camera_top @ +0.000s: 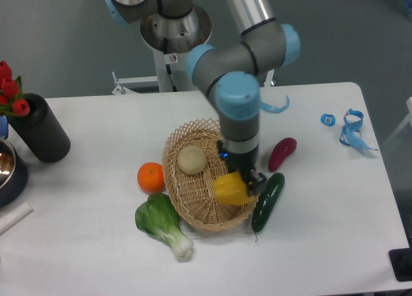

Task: Pick up the yellow pepper from the basket
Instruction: 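Lift the yellow pepper up out of the basket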

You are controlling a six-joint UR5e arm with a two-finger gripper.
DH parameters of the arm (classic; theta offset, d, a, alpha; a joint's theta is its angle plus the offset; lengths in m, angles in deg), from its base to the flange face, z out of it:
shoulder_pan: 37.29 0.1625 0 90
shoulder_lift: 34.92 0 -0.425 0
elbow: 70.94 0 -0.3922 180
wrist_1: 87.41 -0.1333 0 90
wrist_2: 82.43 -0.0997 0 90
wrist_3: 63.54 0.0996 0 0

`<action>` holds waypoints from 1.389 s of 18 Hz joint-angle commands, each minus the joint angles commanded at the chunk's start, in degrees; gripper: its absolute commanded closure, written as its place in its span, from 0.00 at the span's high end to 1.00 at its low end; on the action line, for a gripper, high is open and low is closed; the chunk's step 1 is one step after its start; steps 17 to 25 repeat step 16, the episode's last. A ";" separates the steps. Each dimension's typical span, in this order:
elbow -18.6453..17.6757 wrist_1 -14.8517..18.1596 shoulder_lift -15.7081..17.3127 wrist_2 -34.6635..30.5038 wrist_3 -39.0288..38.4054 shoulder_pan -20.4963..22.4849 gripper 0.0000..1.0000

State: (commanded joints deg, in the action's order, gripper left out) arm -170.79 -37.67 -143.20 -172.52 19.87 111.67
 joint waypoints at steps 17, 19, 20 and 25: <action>10.19 2.11 -5.53 1.23 1.05 11.35 0.64; 10.19 2.11 -5.53 1.23 1.05 11.35 0.64; 10.19 2.11 -5.53 1.23 1.05 11.35 0.64; 10.19 2.11 -5.53 1.23 1.05 11.35 0.64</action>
